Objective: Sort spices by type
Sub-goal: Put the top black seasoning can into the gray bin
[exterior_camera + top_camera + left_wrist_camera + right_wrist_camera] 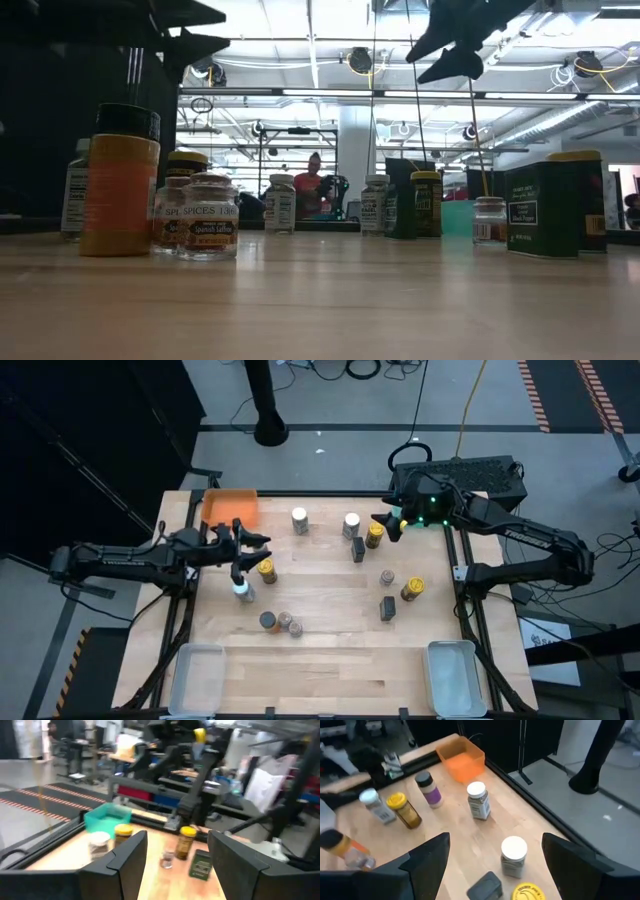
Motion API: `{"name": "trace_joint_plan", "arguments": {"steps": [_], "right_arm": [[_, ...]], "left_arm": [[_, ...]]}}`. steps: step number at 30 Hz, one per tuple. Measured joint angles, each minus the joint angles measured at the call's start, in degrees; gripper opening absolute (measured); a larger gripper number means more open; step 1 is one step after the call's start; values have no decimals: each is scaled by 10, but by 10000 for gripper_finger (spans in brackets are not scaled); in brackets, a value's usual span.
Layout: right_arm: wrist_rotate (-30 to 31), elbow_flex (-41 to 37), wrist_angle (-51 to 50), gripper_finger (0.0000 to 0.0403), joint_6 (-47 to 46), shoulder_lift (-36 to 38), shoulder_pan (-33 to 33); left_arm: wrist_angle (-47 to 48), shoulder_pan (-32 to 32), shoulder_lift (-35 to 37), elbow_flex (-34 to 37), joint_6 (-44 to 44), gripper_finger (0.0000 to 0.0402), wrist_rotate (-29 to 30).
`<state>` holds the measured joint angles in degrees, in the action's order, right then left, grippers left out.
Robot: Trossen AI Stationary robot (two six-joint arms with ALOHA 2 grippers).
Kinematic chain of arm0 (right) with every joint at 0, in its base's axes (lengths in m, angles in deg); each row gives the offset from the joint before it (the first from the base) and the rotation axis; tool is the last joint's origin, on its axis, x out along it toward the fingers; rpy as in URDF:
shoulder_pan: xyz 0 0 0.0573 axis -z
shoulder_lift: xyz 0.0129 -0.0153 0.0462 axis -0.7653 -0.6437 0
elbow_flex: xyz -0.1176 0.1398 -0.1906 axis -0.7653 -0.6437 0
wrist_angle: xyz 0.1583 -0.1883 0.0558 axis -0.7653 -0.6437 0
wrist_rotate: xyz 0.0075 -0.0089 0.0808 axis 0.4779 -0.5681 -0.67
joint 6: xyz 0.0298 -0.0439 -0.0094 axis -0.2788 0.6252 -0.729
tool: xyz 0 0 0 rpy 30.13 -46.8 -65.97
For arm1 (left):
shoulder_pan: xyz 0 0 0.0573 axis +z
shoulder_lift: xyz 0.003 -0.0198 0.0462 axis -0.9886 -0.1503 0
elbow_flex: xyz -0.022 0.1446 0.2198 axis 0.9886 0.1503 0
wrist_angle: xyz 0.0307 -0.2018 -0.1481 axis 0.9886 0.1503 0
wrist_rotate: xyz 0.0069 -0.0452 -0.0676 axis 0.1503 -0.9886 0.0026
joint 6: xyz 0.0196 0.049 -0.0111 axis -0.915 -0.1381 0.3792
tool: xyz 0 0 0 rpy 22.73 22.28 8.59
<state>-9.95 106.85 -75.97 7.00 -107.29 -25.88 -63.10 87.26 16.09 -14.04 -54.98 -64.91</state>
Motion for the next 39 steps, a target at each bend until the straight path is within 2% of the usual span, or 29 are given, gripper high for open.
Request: {"name": "trace_joint_plan", "arguments": {"steps": [2, 6, 9, 12, 16, 21, 25, 28, 34, 39], "right_arm": [[0, 0, 2, 299, 24, 0, -1], [0, 0, 6, 299, 30, -1, -1], [0, 0, 7, 299, 30, -1, -2], [7, 0, 11, 299, 26, -1, -1], [34, 0, 33, 299, -65, -1, -1], [-19, 37, 16, 299, -133, -12, 0], [-40, 97, 10, 299, -144, -49, -34], [-39, 157, -32, 299, -155, -89, -54], [-8, 268, -183, 299, -215, -177, -71], [-3, 316, -317, 299, -316, -233, -70]], "left_arm": [[19, 1, 0, -3, 21, 214, 39], [174, 1, -7, -56, 10, 214, 86], [258, 1, -24, -106, 3, 214, 94], [297, 1, -31, -144, -21, 214, 97], [371, 1, -37, -179, -36, 214, 131], [449, 1, -40, -188, -42, 214, 138], [462, 1, -37, -188, -69, 214, 124], [447, 1, -36, -189, -76, 214, 129], [435, 1, -25, -189, -98, 214, 173], [435, 1, -18, -189, -101, 214, 229]]}}
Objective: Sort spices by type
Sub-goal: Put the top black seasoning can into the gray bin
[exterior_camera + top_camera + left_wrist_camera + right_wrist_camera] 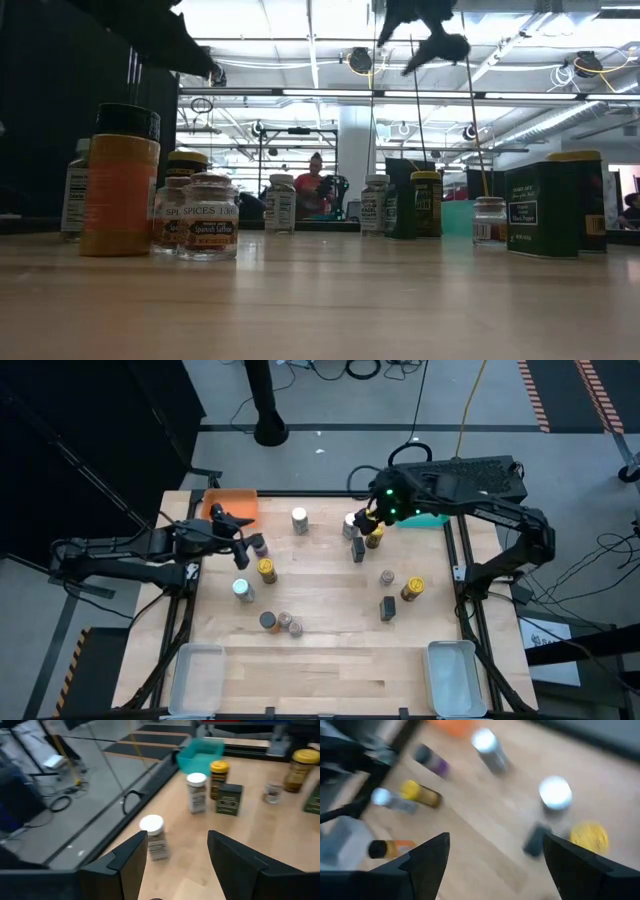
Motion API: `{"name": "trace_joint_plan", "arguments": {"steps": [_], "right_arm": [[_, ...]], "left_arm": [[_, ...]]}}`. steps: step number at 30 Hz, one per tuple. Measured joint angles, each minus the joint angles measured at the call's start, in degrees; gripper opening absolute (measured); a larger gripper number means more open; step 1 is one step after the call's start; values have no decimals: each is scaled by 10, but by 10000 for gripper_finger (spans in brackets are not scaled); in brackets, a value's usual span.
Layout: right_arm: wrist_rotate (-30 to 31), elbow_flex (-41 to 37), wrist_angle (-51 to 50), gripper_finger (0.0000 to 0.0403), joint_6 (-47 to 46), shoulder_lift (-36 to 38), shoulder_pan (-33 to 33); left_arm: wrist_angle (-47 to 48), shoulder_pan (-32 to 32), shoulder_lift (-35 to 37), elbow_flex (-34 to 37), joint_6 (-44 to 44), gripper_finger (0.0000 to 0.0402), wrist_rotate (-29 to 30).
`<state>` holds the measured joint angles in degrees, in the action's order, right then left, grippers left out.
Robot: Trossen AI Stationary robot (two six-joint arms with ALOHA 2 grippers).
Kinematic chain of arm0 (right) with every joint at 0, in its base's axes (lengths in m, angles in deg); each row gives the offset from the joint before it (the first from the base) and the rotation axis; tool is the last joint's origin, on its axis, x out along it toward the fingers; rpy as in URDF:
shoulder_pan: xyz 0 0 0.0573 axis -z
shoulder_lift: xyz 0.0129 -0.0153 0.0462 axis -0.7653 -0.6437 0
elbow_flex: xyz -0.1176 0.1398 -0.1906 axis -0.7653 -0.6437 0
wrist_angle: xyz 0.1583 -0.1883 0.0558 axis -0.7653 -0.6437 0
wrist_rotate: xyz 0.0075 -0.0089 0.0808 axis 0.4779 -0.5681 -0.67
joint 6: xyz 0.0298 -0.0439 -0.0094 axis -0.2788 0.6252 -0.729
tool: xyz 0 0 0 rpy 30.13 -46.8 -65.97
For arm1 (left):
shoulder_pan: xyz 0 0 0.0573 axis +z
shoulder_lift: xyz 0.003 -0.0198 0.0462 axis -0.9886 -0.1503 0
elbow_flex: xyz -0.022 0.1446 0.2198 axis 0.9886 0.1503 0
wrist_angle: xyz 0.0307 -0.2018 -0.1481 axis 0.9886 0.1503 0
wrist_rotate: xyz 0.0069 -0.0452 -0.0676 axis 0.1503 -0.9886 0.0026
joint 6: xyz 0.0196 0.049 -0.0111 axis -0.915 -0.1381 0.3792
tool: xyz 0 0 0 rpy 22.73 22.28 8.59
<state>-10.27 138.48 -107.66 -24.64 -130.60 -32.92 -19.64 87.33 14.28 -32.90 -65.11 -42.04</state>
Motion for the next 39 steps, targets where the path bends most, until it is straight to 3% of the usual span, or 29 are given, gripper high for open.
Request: {"name": "trace_joint_plan", "arguments": {"steps": [8, 26, 39], "right_arm": [[-9, 8, -126, 299, -85, -68, -4], [-24, 9, -108, 299, -96, -206, -20], [26, 9, -101, 299, -94, -224, -16]], "left_arm": [[-2, 0, 1, 0, -26, 214, 42], [-26, 0, 1, 0, -44, 214, 46], [-31, 0, 1, 0, -39, 214, 46]]}}
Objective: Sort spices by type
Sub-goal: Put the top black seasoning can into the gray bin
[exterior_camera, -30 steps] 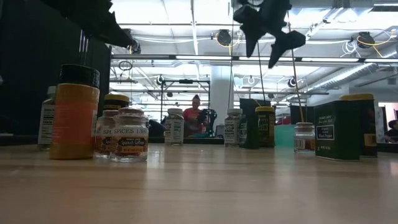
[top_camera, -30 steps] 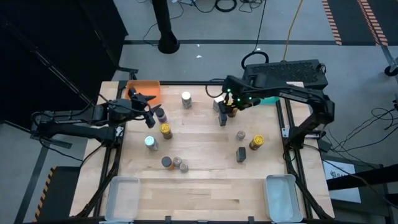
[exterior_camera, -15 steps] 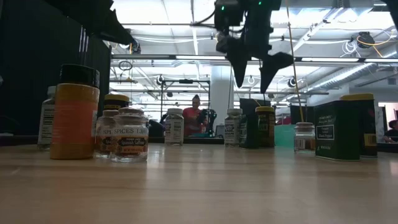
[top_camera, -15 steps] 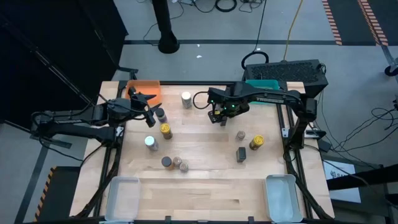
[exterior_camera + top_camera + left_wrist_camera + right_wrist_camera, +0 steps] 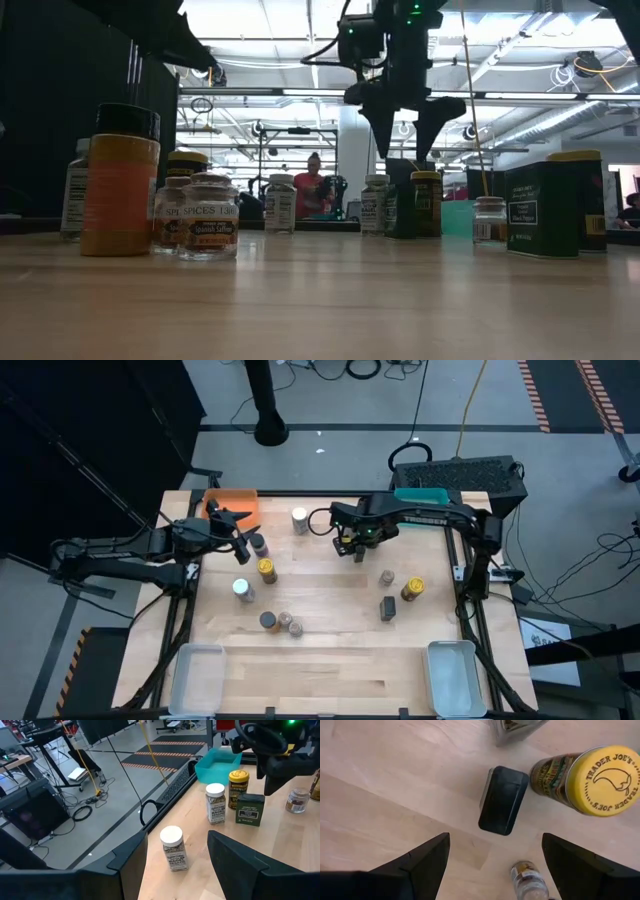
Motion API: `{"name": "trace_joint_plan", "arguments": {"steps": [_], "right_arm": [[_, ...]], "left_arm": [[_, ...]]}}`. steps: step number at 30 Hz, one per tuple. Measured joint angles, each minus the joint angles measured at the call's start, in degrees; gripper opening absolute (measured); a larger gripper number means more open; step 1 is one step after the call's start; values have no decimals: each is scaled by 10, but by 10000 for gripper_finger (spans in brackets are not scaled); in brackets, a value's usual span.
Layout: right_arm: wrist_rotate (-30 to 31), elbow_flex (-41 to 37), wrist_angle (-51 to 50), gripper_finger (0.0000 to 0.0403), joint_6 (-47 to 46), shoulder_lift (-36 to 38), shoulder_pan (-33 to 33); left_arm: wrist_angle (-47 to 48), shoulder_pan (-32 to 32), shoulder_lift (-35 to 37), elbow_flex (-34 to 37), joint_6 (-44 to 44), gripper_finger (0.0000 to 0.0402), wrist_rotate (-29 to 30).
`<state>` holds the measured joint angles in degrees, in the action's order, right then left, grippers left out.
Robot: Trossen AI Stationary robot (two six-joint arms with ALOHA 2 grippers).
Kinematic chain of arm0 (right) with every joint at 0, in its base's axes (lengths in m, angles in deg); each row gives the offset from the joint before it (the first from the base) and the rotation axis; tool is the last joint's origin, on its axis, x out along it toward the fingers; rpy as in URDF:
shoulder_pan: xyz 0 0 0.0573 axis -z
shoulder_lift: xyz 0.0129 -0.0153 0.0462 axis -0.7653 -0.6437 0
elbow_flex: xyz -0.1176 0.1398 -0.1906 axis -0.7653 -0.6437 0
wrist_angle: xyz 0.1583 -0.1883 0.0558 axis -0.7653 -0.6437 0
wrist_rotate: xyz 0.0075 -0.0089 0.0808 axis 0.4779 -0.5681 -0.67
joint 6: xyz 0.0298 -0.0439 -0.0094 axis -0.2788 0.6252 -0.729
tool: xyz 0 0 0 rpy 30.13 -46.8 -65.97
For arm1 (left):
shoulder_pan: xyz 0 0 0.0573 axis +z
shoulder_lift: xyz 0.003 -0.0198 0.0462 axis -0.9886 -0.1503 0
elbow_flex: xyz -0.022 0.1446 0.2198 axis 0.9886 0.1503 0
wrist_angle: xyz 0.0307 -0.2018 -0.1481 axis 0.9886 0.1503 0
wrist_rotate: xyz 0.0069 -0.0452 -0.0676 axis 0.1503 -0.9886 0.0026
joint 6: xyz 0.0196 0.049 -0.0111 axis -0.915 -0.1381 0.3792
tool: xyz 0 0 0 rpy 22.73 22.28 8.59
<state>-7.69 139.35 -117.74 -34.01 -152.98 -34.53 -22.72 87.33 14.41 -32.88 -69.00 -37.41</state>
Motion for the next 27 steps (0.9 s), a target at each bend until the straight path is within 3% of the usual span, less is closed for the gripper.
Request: {"name": "trace_joint_plan", "arguments": {"steps": [14, 27], "right_arm": [[0, 0, 19, 299, 23, -67, 0], [18, -1, 46, 299, 25, -77, 4]], "left_arm": [[3, 0, 0, 0, 15, 214, 0], [3, 0, 0, 0, 15, 214, 0]]}}
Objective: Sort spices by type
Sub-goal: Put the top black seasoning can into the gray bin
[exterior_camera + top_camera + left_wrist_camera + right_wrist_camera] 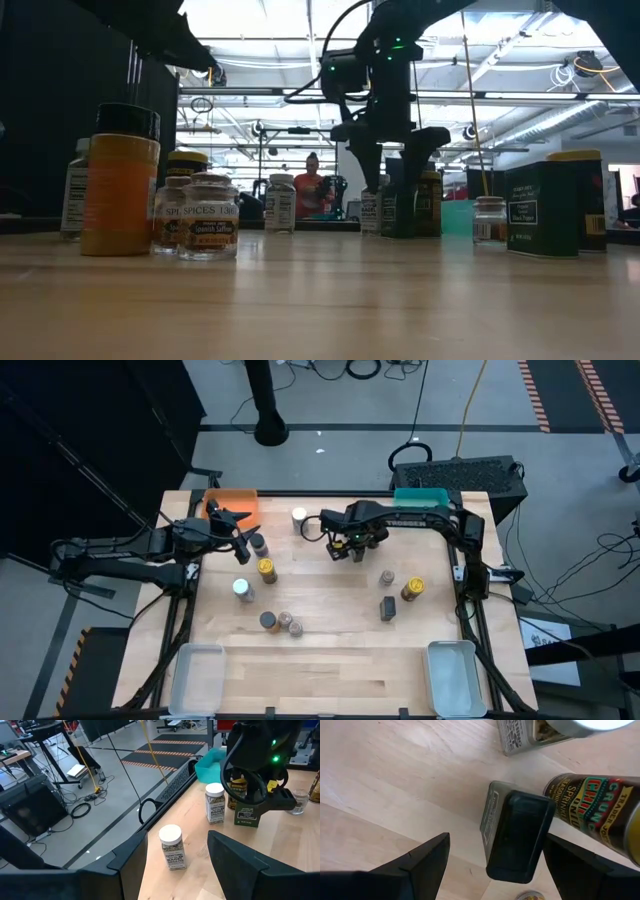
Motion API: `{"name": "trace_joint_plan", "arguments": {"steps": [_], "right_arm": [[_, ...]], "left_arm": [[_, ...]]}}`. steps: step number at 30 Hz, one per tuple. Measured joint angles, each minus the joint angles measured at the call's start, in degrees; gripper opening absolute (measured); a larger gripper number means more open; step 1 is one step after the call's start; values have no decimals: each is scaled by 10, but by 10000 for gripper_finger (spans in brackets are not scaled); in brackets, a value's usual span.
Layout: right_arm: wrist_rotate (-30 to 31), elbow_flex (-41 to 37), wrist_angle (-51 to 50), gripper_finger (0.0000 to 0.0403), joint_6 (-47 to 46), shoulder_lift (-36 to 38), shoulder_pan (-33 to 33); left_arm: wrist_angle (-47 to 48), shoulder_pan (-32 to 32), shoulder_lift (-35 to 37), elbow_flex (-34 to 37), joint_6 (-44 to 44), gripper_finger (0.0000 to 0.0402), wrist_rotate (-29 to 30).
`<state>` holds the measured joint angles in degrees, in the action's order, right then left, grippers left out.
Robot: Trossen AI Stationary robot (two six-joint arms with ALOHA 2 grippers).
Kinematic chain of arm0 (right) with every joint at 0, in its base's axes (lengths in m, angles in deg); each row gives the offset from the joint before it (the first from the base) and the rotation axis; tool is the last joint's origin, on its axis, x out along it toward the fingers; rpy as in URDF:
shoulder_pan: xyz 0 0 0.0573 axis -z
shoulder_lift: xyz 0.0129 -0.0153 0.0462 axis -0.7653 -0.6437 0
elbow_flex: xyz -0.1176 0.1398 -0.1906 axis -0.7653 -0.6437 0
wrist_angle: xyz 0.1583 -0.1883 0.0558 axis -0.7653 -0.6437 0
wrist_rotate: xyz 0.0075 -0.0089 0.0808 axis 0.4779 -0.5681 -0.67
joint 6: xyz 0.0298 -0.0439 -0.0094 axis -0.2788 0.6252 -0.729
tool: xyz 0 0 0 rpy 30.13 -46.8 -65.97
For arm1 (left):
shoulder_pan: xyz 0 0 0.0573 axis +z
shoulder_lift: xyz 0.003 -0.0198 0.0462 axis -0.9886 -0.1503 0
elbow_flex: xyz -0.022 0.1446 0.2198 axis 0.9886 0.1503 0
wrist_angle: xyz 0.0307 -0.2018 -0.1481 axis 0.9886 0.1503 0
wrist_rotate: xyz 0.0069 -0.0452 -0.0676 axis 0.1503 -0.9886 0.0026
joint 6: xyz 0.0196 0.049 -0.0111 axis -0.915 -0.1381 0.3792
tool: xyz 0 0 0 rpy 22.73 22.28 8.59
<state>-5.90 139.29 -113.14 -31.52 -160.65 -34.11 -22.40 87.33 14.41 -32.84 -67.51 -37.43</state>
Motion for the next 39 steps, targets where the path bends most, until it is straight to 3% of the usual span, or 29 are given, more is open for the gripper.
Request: {"name": "trace_joint_plan", "arguments": {"steps": [7, 13, 20, 30, 39], "right_arm": [[0, 0, 1, 295, 21, 0, 3], [0, 0, 4, 266, 41, -20, 3], [2, 0, 14, 205, 69, -72, 1], [-10, 0, 27, 92, 71, -58, -3], [-11, 0, 24, 94, 57, -28, -24]], "left_arm": [[0, 0, 0, 0, 0, 214, 0], [0, 0, 0, 0, 0, 214, 0], [0, 0, 0, 0, 0, 214, 0], [-1, 0, 0, 0, -4, 214, 0], [-1, 0, 0, 0, -4, 214, 0]]}}
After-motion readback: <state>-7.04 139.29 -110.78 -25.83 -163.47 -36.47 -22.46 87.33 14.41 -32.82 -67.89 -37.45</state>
